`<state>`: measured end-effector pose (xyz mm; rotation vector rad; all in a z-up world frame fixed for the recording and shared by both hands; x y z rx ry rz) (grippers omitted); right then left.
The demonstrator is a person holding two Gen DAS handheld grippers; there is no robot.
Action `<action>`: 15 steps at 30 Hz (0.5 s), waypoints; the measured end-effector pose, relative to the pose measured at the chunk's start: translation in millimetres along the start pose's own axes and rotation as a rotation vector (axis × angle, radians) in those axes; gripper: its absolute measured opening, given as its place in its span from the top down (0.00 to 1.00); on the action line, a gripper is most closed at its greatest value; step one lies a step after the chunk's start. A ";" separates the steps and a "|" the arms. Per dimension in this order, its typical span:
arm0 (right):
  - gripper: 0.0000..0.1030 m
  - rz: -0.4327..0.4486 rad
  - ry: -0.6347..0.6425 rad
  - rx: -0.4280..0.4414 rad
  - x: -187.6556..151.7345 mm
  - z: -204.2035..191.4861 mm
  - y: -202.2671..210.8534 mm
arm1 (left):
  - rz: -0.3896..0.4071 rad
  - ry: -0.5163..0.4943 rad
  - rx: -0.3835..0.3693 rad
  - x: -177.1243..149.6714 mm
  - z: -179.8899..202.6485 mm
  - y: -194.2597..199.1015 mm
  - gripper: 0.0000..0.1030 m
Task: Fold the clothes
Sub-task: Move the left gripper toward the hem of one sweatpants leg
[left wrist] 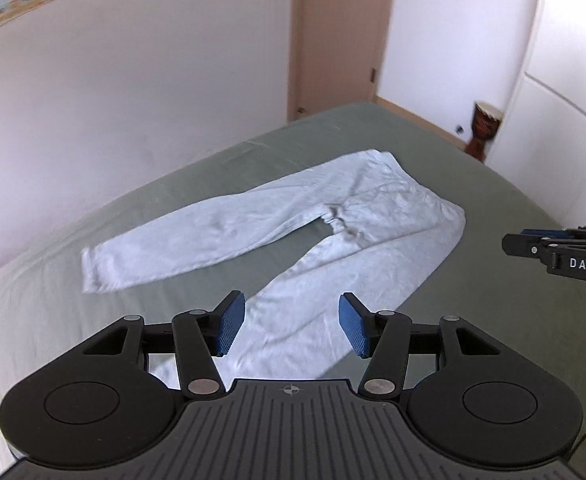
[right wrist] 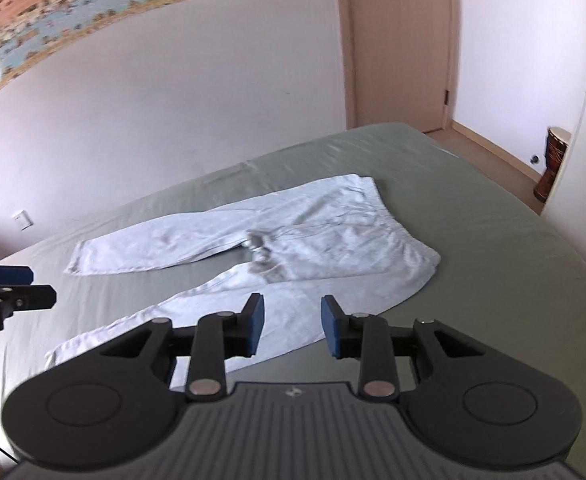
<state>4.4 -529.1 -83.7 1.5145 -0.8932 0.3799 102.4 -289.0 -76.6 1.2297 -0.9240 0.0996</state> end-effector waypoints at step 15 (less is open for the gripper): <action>0.60 0.065 0.053 0.075 -19.2 -51.5 108.6 | 0.083 0.080 0.098 -65.7 -2.0 114.8 0.50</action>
Point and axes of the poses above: each gripper's, at about its wrist camera, not at the fingertips, and y roughly against the way its jaws point, z to its right, x to its top, the point moved 5 cm from there along -y, roughly the way its jaws point
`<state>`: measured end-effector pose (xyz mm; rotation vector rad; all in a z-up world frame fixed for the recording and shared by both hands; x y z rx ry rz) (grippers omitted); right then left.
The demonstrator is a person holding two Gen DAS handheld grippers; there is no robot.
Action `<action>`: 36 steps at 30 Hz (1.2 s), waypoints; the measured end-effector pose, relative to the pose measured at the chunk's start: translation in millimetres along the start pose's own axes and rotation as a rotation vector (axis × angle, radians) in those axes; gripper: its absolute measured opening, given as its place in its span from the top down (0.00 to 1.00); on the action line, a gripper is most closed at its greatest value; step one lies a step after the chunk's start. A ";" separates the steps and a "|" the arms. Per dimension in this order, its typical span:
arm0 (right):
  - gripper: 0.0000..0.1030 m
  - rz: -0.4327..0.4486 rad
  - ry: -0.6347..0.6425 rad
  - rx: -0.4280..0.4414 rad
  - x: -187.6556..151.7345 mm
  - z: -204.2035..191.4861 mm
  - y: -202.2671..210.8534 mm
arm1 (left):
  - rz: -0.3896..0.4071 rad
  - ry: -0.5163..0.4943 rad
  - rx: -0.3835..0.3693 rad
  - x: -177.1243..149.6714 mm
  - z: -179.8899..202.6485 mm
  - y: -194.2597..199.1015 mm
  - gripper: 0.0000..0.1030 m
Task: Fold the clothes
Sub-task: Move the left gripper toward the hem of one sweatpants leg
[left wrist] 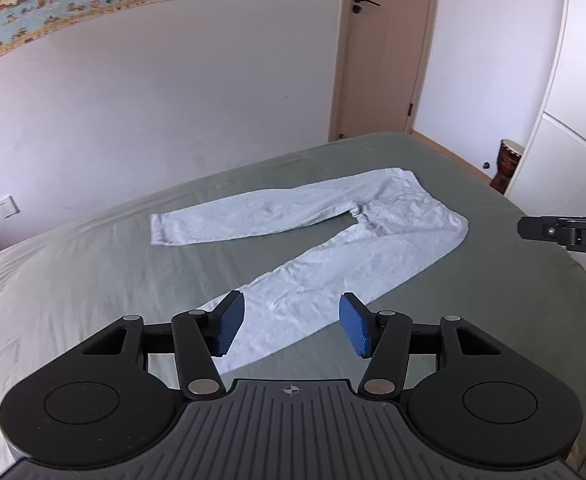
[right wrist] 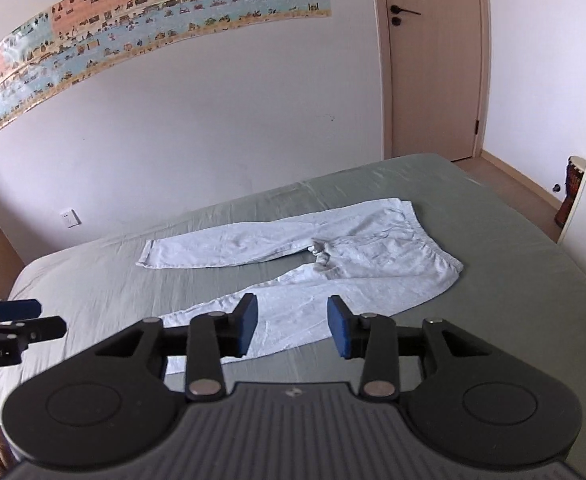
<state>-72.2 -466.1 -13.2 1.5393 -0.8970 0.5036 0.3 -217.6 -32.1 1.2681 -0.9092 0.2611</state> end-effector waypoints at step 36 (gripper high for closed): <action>0.53 -0.043 -0.010 -0.043 -8.8 27.5 -15.1 | -0.097 0.096 0.057 -38.5 -32.0 -41.0 0.43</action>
Point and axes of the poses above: each gripper's, at about its wrist camera, not at the fingertips, and y roughly against the way its jaws point, z to its right, x to its top, the point moved 5 cm from there along -y, roughly the way its jaws point
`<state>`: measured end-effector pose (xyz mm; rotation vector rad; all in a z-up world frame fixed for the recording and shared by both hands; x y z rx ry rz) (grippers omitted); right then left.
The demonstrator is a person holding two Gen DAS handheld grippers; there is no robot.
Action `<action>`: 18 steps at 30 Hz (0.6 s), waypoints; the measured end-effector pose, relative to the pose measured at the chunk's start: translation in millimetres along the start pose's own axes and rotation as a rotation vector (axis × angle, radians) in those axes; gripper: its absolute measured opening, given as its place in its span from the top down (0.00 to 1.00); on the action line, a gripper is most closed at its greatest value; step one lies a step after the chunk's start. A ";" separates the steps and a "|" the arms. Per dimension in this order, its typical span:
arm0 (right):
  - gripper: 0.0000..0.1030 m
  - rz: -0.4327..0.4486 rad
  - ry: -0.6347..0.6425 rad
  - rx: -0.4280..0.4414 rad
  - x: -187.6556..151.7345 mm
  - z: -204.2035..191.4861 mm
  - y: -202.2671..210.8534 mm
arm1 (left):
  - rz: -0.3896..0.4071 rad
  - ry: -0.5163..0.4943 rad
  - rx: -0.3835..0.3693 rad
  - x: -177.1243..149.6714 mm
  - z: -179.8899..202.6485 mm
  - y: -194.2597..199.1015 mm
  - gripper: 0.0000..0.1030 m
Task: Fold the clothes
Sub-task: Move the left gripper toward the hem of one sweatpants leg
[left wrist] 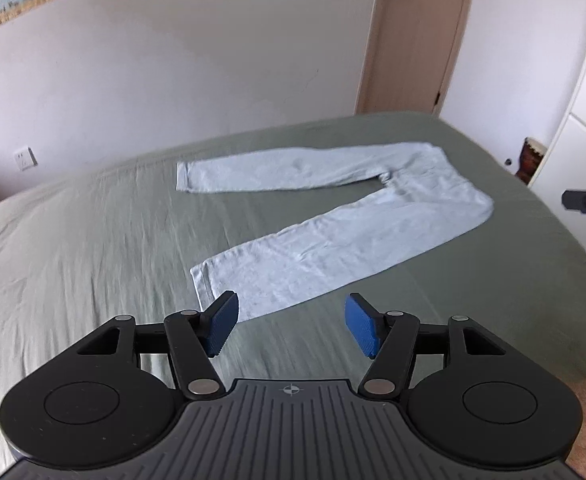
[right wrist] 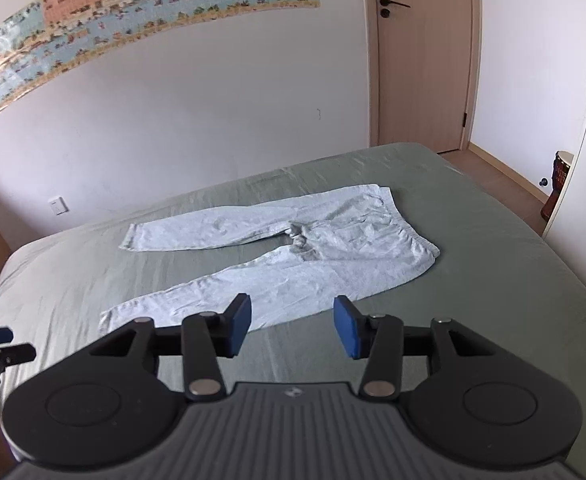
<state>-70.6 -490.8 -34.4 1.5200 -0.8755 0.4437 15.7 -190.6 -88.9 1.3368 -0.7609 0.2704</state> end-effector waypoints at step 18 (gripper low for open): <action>0.53 -0.152 -0.057 0.054 71.7 41.9 -154.8 | -0.073 0.127 0.130 24.7 -29.9 -91.8 0.43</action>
Point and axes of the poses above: each gripper's, at about its wrist camera, not at the fingertips, and y roughly against the way its jaws point, z to its right, x to its top, the point moved 5 cm from there along -y, roughly the way its jaws point
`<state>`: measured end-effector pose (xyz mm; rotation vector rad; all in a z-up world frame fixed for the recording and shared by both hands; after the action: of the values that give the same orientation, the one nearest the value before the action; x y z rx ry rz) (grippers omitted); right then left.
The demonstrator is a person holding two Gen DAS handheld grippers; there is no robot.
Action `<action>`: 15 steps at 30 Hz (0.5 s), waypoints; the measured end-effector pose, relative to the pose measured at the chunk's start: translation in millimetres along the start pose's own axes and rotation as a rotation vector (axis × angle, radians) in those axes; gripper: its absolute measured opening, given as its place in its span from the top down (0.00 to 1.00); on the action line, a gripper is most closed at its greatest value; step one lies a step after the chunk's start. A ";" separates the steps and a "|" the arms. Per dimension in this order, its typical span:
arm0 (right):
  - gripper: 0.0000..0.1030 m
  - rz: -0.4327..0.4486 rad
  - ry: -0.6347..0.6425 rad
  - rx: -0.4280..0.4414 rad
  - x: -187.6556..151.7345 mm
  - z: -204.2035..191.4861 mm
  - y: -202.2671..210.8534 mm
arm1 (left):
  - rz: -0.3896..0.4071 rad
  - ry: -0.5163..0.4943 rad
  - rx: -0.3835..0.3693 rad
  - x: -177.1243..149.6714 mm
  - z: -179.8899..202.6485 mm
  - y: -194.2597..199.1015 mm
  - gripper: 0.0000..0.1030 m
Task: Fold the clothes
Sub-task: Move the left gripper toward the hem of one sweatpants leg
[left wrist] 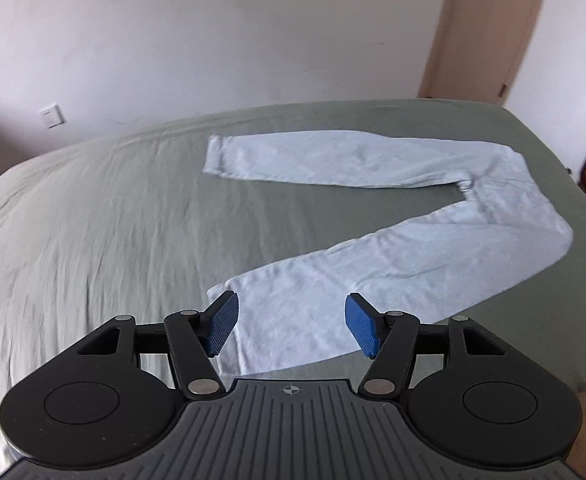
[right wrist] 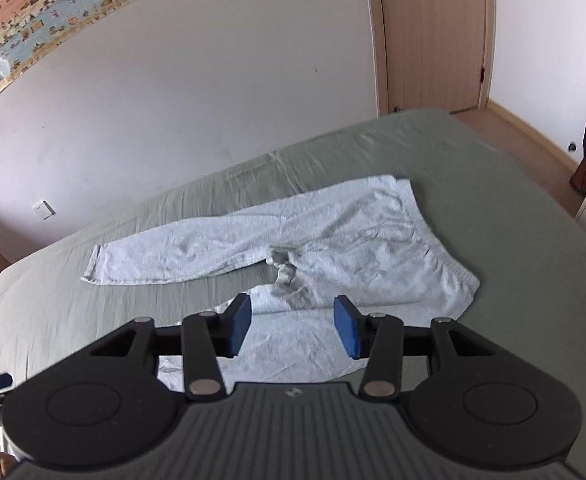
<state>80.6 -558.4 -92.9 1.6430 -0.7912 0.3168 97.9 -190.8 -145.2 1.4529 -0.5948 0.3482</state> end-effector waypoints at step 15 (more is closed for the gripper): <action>0.53 0.009 -0.055 -0.023 -66.1 38.1 -17.3 | -0.098 0.062 0.068 -78.4 -33.3 -37.8 0.43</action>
<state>35.4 -572.5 -155.1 1.6328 -0.8406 0.2685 61.2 -151.6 -221.5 1.5257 -0.4638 0.3378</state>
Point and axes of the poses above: each gripper's, at about its wrist camera, not at the fingertips, and y roughly against the way its jaws point, z to its right, x to its top, the point moved 5 cm from there along -y, roughly the way its jaws point
